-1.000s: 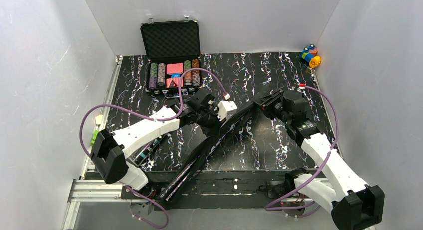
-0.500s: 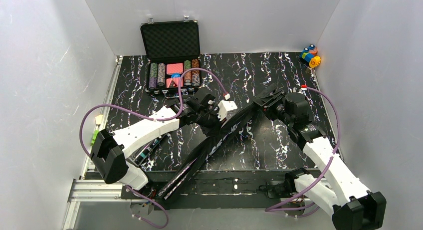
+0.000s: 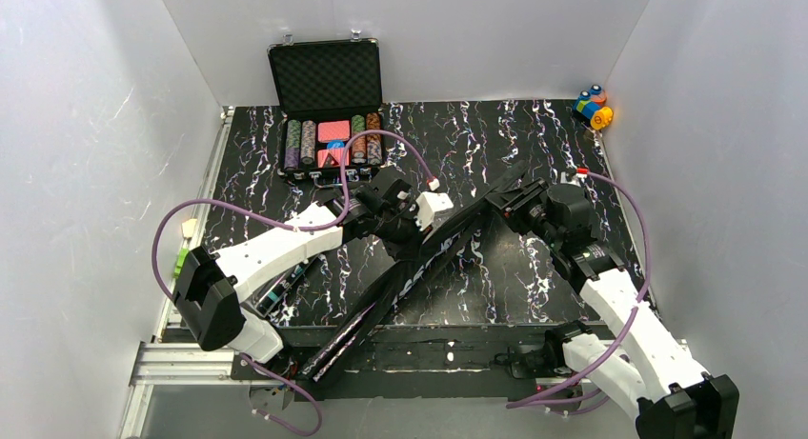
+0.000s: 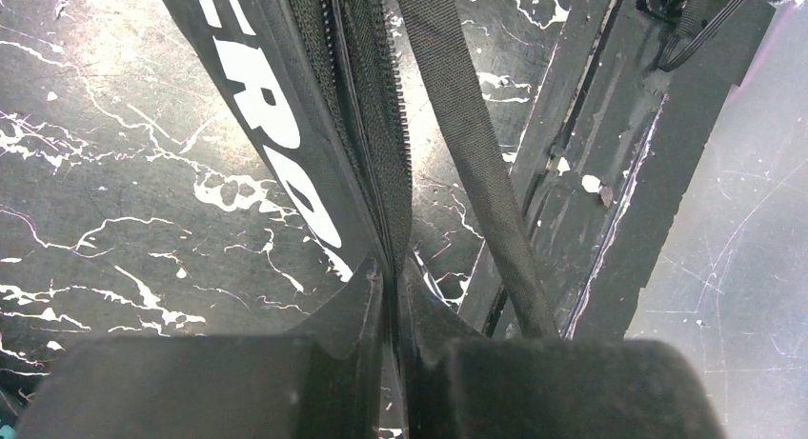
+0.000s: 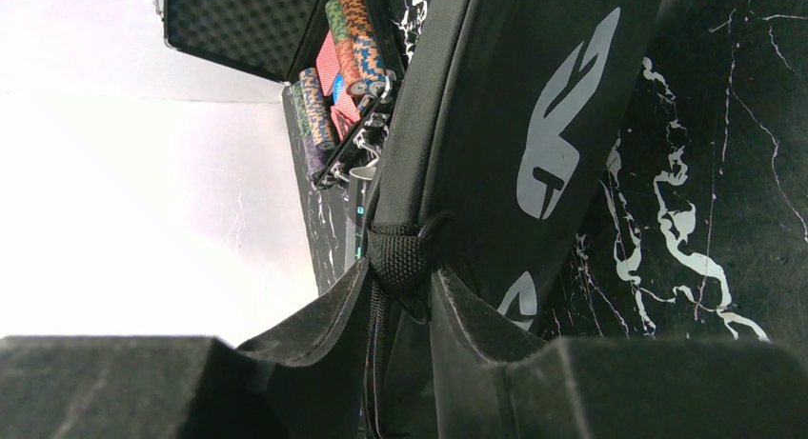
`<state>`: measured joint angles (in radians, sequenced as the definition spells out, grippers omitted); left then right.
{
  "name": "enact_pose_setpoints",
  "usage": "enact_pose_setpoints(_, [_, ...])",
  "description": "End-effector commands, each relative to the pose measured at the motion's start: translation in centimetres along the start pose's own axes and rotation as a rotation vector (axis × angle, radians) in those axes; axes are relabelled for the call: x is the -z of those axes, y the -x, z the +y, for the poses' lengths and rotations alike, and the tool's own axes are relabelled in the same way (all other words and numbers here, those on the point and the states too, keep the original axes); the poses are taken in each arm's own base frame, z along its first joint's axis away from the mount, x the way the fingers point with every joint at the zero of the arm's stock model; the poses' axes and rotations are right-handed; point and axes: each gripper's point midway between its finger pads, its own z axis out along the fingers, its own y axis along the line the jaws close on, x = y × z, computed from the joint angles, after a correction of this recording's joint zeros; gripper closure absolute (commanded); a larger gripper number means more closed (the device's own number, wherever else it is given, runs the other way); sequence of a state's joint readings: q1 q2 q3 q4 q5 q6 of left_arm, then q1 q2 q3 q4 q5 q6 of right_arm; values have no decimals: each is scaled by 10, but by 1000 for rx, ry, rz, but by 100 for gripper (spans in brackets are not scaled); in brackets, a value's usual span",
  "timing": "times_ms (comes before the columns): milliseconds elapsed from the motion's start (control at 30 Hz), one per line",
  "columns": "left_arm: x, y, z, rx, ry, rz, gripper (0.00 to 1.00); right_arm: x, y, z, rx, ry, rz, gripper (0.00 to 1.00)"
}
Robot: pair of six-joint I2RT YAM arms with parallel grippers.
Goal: Pack up the badminton gear
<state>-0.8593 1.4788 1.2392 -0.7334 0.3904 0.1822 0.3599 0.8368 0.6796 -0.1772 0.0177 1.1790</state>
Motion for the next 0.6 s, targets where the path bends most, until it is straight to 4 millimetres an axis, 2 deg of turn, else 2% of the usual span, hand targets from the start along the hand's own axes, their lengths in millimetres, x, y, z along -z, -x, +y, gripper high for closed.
enact_pose_setpoints(0, [25,31,-7,-42,0,-114,100,2,3,11,-4,59,-15,67])
enact_pose_setpoints(267, [23,30,-6,-38,-3,-109,100,8,5,15,10,74,-22,78])
enact_pose_setpoints(567, [24,30,-7,-38,-5,-110,100,19,0,16,21,96,-1,75])
